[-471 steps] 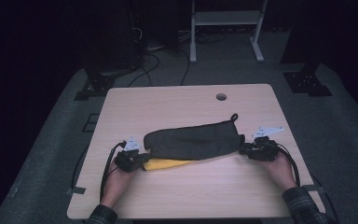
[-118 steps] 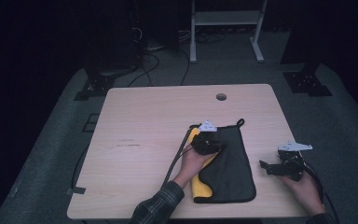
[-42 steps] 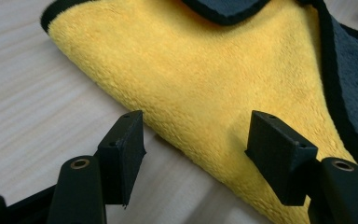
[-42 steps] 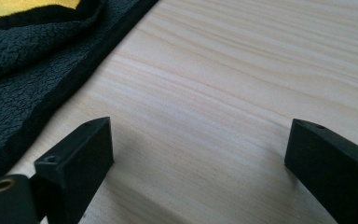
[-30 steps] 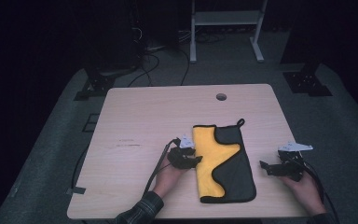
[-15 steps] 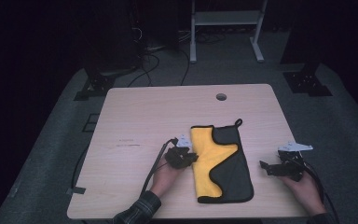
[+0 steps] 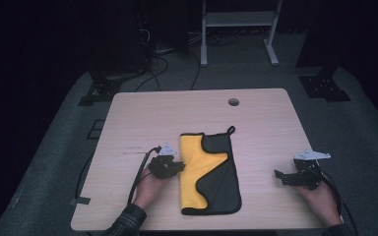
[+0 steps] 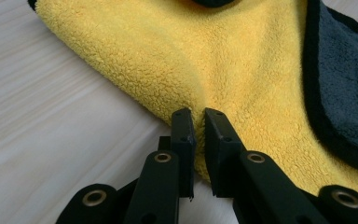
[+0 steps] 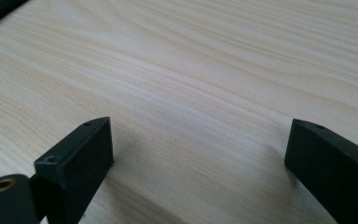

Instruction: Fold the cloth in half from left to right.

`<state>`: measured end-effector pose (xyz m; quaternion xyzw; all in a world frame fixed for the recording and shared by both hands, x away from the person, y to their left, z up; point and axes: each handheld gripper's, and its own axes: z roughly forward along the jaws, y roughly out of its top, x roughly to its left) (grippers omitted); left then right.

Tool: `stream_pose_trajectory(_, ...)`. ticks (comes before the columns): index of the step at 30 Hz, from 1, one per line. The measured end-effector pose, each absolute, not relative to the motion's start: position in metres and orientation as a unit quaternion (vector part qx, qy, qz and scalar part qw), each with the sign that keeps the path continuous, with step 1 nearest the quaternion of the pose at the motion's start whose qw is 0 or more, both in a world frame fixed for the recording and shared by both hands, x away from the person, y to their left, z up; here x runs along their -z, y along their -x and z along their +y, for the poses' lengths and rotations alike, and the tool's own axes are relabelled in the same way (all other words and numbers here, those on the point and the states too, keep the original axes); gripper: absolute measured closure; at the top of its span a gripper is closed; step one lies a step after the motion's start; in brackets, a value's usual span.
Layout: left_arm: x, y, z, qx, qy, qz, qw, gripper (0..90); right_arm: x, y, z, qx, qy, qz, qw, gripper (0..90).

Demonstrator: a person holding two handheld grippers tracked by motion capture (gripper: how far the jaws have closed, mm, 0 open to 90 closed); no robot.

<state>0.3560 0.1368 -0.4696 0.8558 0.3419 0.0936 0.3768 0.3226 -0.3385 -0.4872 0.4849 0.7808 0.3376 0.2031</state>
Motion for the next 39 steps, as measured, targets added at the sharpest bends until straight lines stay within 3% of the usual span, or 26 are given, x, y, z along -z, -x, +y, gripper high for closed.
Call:
stream_pose_trajectory(4, 0.471, -0.353, 0.145, -0.102, -0.852, 0.347, 0.379, 77.3, 0.487, -0.323, -0.339, -0.339, -0.481, 0.783, 0.202, 6.8)
stream_pose_trajectory(9, 0.469, -0.352, 0.153, -0.098, -0.847, 0.355, 0.383, 49.3, 0.487, -0.322, -0.339, -0.337, -0.479, 0.786, 0.198, 7.1)
stream_pose_trajectory(14, 0.464, -0.343, 0.167, -0.124, -0.846, 0.345, 0.387, 26.7, 0.484, -0.326, -0.332, -0.344, -0.476, 0.790, 0.179, 8.1)
stream_pose_trajectory(21, 0.475, -0.331, 0.189, -0.120, -0.860, 0.345, 0.358, 2.2, 0.469, -0.329, -0.313, -0.364, -0.443, 0.800, 0.175, 13.0)
stream_pose_trajectory(39, 0.483, -0.316, 0.205, -0.147, -0.861, 0.333, 0.355, 0.0, 0.448, -0.353, -0.255, -0.378, -0.387, 0.827, 0.157, 14.3)
